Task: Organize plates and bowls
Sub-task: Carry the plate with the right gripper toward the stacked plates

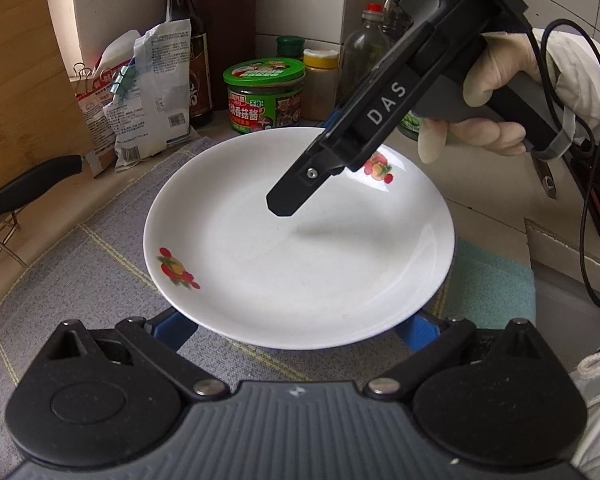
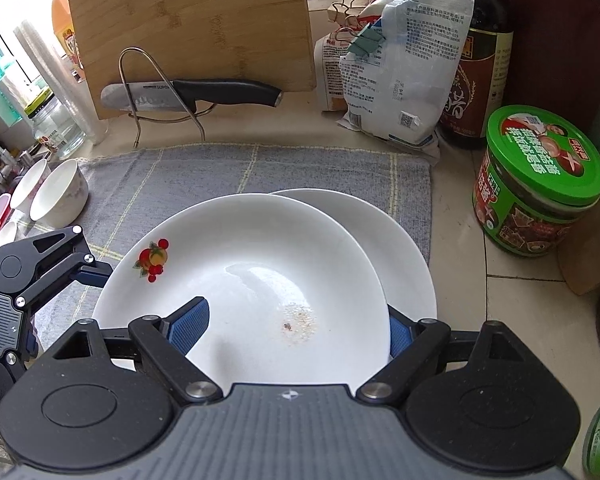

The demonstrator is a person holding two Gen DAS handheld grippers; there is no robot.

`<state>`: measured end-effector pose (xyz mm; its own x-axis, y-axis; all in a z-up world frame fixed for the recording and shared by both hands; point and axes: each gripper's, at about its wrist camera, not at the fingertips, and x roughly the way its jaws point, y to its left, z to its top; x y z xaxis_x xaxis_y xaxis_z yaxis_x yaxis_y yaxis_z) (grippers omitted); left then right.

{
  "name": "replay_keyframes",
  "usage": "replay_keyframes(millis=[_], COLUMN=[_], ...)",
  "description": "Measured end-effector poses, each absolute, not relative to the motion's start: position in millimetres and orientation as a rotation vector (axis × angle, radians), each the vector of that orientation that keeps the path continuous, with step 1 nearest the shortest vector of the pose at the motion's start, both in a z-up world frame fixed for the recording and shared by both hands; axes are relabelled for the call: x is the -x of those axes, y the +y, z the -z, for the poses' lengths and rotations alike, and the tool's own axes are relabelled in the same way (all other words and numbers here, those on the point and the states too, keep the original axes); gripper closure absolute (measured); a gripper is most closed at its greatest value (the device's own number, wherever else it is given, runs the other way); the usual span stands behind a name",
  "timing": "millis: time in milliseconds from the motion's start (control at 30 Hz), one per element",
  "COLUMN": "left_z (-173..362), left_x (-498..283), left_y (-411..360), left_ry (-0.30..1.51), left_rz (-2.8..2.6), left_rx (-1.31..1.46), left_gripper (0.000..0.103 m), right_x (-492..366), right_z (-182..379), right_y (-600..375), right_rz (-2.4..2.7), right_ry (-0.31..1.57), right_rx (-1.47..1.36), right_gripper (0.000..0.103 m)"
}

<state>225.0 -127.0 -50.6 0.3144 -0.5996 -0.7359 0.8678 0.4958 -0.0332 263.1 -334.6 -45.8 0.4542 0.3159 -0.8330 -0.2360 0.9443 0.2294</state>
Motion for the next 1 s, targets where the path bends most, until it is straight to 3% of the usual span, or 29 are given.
replay_keyframes(millis=[1000], left_z=[60.2], left_x=[-245.1], left_y=[-138.1], left_ry=[0.820], left_rz=[1.013], left_rx=[-0.451], left_gripper=[0.001], right_x=[-268.0], right_z=[52.8], right_y=[-337.5], right_rz=[-0.254], right_ry=[1.127], right_rx=[-0.102], right_gripper=[0.011])
